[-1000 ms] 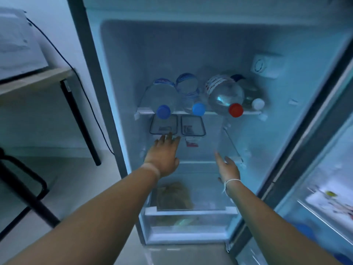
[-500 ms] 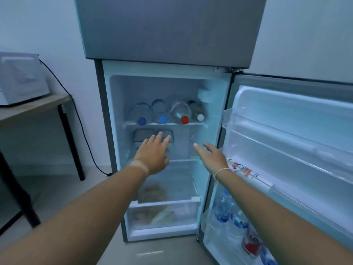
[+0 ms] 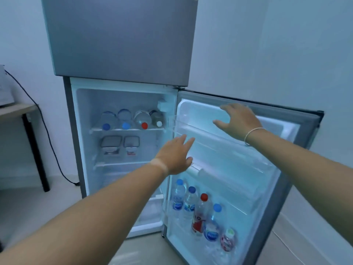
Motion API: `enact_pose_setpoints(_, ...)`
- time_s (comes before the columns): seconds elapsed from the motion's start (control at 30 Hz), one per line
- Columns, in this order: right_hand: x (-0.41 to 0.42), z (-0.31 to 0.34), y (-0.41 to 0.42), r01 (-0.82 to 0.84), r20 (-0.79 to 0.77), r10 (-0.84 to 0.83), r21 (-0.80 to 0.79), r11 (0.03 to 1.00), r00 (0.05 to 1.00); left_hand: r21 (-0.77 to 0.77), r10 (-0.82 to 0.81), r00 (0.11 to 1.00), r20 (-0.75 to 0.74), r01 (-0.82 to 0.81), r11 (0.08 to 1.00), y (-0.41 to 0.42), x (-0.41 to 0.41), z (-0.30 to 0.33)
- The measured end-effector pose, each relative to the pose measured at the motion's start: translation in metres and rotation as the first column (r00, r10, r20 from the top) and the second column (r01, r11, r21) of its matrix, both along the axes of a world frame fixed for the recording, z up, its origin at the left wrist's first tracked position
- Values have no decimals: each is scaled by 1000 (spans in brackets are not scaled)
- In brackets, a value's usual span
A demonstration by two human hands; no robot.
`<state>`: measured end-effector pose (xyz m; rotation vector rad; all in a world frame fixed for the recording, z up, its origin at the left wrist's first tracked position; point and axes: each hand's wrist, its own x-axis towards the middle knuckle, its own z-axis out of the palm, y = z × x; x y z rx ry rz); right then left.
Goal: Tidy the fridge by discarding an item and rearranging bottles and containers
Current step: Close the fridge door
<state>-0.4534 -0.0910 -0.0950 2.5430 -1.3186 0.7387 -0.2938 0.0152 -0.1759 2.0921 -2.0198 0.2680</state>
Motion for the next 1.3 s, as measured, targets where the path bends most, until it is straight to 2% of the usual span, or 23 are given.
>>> enact_pose_setpoints(0.1,-51,21,-17,172,-131,-187,-118,978,974,-18,-111,994,-17,110,994,-8,-50,11)
enact_pose_setpoints(0.23,-110,31,-32,357,-156,-369,-99,929,916,-43,-199,980,2,199,979,-20,-101,21)
enact_pose_setpoints(0.4,-128,23,-36,378,-168,-409,-192,906,897,-12,-204,979,7,204,979,-34,-134,18)
enact_pose_setpoints(0.5,-126,21,-32,369,-163,-405,-212,905,900,-82,-193,976,-104,185,979,-38,-142,13)
enact_pose_setpoints(0.67,-125,21,-22,325,-176,-377,-264,908,909,-149,-164,954,-250,129,980,-30,-141,9)
enact_pose_setpoints(0.93,-107,39,30,200,-276,-264,-242,950,924,-229,-153,939,-309,83,970,11,-115,10)
enact_pose_setpoints(1.07,-86,50,63,122,-272,-156,-135,983,950,-211,-111,933,-344,38,977,48,-92,13)
enact_pose_setpoints(1.3,-33,68,128,-66,-140,95,199,978,986,-189,6,921,-389,-86,978,114,-36,24)
